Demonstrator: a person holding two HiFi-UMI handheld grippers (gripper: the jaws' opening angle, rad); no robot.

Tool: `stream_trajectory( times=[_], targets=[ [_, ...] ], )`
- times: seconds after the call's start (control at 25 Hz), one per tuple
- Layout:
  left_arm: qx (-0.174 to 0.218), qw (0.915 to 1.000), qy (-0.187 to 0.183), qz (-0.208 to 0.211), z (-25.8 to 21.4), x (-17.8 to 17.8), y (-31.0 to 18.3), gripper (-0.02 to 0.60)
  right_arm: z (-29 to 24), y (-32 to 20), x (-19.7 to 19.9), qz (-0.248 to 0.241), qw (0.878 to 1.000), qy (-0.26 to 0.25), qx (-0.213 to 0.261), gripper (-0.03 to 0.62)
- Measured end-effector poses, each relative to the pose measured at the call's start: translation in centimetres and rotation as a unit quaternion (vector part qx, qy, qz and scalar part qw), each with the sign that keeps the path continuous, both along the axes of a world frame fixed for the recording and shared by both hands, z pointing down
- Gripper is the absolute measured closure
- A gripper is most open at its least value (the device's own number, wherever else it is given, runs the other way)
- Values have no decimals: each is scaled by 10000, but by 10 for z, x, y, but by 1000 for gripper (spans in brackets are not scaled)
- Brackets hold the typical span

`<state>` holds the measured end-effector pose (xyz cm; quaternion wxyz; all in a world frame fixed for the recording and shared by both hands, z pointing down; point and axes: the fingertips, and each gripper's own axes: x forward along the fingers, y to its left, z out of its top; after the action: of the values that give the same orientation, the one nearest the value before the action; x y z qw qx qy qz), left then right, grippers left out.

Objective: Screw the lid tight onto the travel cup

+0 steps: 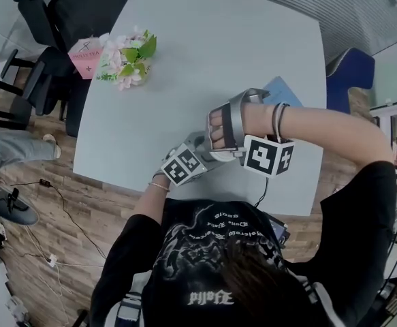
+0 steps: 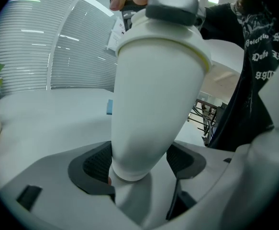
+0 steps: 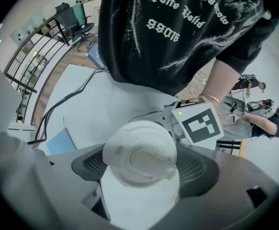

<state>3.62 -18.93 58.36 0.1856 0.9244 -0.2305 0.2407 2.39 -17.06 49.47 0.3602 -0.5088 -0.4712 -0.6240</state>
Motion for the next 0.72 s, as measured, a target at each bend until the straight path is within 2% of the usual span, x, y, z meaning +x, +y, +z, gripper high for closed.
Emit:
stream_trajectory(
  times=[0.12,0.2,0.44,0.56,0.72],
  targets=[
    [5,10000,-1,-2,-1,1,1,209,-1,1,1,346,9993,35,-98,158],
    [42,10000,-10,-31,0,1,1,209,-2,2,-1,760,9968,75,-227,158],
    [97,9999,-56,-62,3,1,0,209,-3,4,-6,2151,9736,96,-753,159],
    [125,9998,-84,-98,4,1,0,209,-4,3,-9,2881,9526,179,-960,160],
    [182,9996,-133,-150,5,1,1,210,-8,4,-13,3934,9098,277,-1295,158]
  ],
)
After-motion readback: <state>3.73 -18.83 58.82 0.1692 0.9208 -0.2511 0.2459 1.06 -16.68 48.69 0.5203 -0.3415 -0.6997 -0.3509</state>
